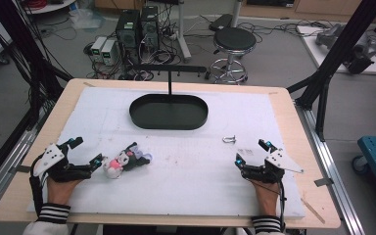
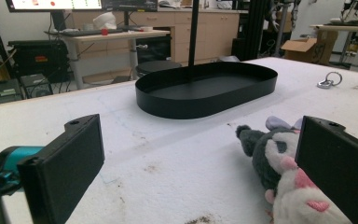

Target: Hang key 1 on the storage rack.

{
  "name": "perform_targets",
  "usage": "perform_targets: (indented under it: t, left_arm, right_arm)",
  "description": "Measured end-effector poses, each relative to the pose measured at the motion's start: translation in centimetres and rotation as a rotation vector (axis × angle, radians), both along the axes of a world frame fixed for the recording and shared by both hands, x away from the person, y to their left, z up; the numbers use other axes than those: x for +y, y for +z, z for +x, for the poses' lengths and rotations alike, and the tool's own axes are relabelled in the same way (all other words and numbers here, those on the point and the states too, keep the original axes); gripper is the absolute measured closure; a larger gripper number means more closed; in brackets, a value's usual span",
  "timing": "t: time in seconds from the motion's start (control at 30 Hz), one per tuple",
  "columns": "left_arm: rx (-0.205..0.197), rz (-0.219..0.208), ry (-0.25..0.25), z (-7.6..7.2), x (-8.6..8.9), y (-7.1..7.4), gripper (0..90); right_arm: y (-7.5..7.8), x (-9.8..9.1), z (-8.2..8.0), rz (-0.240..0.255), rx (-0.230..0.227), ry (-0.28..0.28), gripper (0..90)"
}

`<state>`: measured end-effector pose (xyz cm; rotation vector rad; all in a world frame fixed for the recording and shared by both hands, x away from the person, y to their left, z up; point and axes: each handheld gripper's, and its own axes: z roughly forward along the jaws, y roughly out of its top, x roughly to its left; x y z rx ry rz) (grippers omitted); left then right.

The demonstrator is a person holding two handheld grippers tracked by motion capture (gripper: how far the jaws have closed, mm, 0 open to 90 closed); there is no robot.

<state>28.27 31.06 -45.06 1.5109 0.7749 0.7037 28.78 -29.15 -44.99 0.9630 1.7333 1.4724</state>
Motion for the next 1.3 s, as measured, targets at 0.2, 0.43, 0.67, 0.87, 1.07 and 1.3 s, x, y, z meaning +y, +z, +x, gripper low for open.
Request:
perform_targets:
  t: [0.2,0.43,0.67,0.87,1.07,1.3]
  left_arm:
    - [-0.011,0.012,-0.012,-0.1,-0.1,0.0,1.7]
    - [-0.004,0.000,-0.006,0.0,0.0,0.0,1.7]
    - [0.011,-0.009,0.002,0.0,0.2,0.1,1.7]
    - [0.033,0.034,-0.002,-0.2,1.1,1.8,1.7]
    - [0.051,0.115,-0.040,-0.5,1.8,4.9,1.7]
    - [0.090,0.203,-0.096,-0.2,1.3,7.9,1.7]
  right_arm:
    - [0.0,0.0,0.0,0.006,0.002,-0.006,1.2]
    - [0.0,-0.1,0.0,0.009,0.003,-0.002,1.2]
    - [0.0,-0.2,0.1,0.021,0.000,-0.003,1.2]
    - [0.0,-0.2,0.1,0.020,-0.003,-0.006,1.2]
    - [0.0,-0.2,0.0,0.022,0.002,-0.003,1.2]
    - [0.0,-0.1,0.0,0.021,0.004,-0.004,1.2]
